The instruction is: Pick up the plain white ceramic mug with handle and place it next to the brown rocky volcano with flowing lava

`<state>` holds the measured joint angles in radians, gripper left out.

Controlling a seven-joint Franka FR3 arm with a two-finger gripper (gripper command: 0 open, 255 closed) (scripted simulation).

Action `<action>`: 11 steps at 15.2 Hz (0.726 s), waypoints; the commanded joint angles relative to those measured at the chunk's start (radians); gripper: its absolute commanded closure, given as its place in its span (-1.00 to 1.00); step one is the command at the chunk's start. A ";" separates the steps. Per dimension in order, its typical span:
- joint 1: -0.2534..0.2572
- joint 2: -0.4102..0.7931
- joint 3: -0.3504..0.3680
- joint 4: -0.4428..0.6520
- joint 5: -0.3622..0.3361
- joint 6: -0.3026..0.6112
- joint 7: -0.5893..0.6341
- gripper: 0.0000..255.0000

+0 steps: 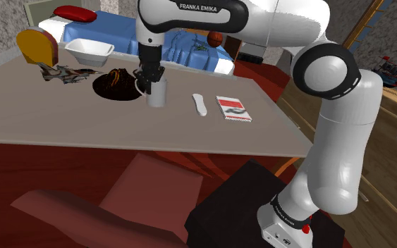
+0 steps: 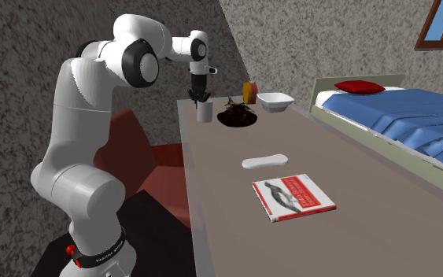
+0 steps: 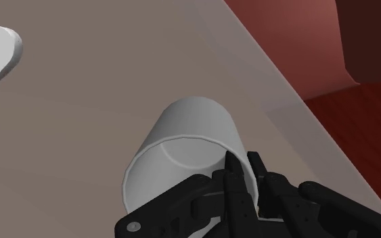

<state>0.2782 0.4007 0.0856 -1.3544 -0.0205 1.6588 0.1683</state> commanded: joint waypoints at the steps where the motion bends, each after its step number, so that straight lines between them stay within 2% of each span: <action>1: 0.001 -0.003 0.000 -0.032 0.000 0.030 0.001 1.00; 11: -0.001 0.010 -0.001 -0.148 -0.001 0.158 0.002 1.00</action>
<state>0.2767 0.4090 0.0847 -1.4909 -0.0216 1.8037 0.1688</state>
